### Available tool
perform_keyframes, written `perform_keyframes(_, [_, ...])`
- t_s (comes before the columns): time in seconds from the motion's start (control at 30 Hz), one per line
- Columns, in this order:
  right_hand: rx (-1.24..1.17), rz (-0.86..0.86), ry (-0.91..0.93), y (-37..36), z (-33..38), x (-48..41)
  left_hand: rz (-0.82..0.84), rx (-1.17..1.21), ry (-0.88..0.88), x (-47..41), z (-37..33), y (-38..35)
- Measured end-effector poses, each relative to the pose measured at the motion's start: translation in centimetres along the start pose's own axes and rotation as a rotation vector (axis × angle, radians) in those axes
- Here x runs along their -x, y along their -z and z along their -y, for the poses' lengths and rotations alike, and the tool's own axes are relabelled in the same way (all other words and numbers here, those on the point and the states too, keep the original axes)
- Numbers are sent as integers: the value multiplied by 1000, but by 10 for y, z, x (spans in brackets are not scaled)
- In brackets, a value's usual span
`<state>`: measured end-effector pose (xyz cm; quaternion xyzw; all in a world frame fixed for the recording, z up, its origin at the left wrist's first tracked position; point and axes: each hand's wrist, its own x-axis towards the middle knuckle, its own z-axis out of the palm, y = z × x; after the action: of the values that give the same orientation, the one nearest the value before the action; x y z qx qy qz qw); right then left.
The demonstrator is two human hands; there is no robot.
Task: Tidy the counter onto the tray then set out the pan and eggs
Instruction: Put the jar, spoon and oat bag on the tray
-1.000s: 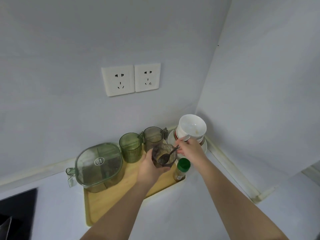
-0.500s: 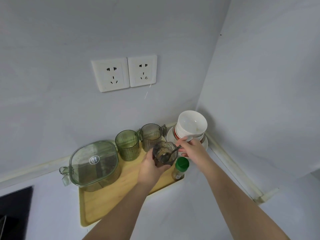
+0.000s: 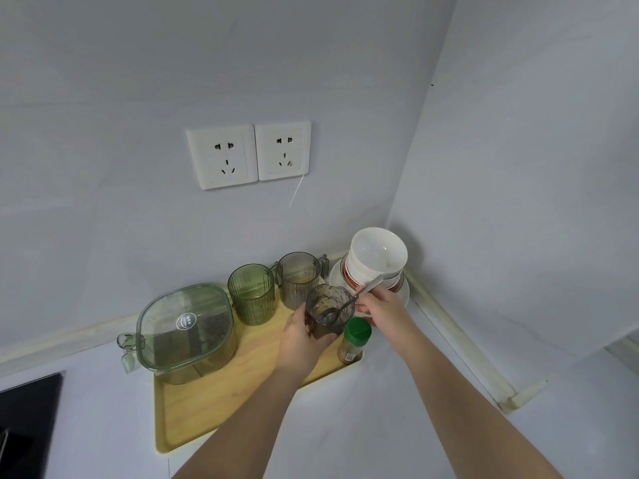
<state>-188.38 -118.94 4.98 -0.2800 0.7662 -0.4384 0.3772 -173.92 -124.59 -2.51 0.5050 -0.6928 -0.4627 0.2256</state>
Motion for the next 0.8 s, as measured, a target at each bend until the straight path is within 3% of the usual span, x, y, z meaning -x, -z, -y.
perform_keyframes(0.13, [96, -45, -32, 1, -4, 11, 16, -29, 49, 12, 0, 5])
perform_keyframes(0.33, [46, -149, 22, 5, 1, 48, 5, 13, 56, 53, -13, 36])
perform_keyframes(0.57, [-73, -247, 141, -22, 0, 131, -158, 227, -32, 128, -19, 95])
perform_keyframes(0.8, [-145, 11, 321, -93, 10, 213, -327, 420, 12, 215, 11, 164])
